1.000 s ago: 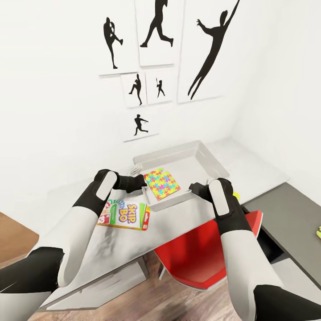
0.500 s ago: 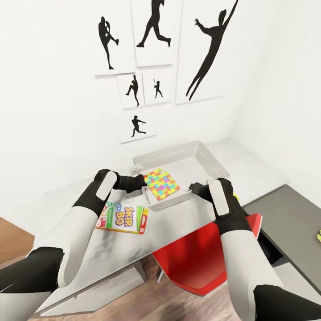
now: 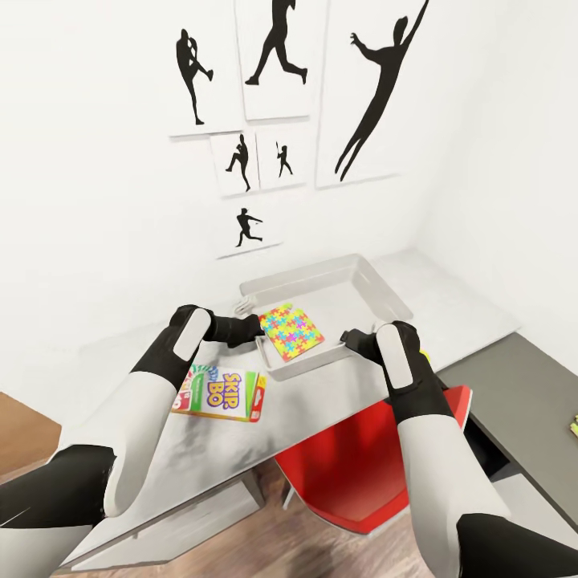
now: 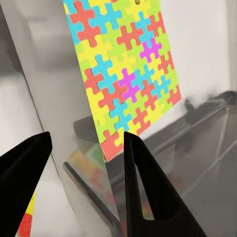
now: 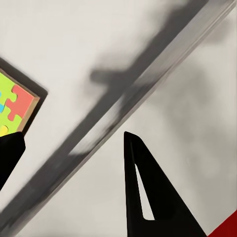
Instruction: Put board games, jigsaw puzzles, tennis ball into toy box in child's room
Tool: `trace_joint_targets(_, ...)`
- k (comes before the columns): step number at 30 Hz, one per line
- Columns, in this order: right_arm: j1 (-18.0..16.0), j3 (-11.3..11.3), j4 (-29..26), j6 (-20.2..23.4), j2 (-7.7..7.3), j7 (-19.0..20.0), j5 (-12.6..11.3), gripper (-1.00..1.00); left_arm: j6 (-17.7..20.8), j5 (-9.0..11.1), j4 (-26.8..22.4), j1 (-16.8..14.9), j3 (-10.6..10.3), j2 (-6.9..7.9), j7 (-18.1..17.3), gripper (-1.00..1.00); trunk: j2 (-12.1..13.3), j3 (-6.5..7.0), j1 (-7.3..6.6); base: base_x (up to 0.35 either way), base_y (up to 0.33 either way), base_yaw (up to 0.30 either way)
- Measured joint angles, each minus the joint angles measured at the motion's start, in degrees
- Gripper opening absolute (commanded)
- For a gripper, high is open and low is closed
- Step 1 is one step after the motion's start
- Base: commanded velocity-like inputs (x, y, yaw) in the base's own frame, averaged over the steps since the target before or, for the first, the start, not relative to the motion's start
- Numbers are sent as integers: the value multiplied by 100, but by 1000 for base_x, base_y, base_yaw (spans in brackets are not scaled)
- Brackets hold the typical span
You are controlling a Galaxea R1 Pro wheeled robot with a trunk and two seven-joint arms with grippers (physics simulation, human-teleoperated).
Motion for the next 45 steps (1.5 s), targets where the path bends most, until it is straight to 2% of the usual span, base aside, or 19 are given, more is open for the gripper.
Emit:
trace_joint_targets(25, 1, -13, -2, 6, 0, 22, 16, -100, -1, 1, 0, -2, -4, -1, -1, -100, 0, -116, 0, 0, 0, 15)
trace_joint_targets(45, 1, -12, -2, 7, 0, 32, 28, -100, -4, 3, 0, 0, 1, -2, -1, -100, 0, -123, 0, 0, 0, 2)
